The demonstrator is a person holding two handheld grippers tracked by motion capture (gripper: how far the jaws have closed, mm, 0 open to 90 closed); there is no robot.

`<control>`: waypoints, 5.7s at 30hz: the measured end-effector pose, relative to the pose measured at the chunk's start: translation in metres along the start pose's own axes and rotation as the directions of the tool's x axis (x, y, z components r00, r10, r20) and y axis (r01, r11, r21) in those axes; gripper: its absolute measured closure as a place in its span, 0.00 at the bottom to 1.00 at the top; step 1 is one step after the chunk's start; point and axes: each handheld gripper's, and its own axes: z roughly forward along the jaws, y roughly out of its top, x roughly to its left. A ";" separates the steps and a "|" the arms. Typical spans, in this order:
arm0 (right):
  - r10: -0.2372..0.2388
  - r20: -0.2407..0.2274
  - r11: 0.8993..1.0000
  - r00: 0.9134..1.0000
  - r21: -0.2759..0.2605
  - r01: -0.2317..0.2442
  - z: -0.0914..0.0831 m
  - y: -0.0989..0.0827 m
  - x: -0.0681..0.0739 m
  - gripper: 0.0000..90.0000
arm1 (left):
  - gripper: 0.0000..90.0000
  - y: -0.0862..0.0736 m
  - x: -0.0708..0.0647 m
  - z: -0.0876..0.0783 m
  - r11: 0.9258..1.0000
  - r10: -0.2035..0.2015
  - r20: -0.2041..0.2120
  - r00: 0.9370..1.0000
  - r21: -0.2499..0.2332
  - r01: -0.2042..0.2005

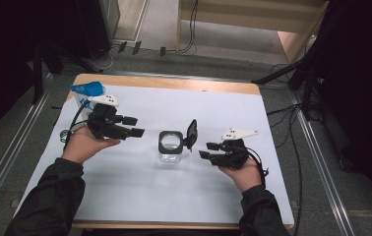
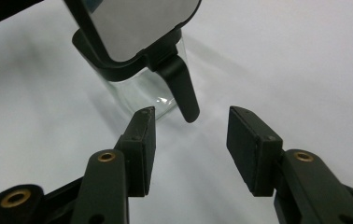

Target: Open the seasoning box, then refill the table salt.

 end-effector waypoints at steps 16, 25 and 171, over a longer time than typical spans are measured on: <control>-0.013 -0.015 1.000 1.000 0.024 0.014 0.013 0.012 -0.009 0.60 | 0.42 -0.025 0.025 -0.051 0.998 -0.069 -0.123 0.990 -0.023 0.066; -0.012 -0.018 1.000 1.000 0.027 0.012 0.016 0.013 -0.012 0.60 | 0.43 -0.036 0.040 -0.083 0.989 -0.133 -0.192 0.972 -0.083 0.119; -0.249 -0.277 0.968 0.928 -0.057 0.243 0.085 0.045 0.148 0.64 | 1.00 -0.012 0.015 -0.108 0.978 -0.172 -0.169 0.970 -0.149 0.147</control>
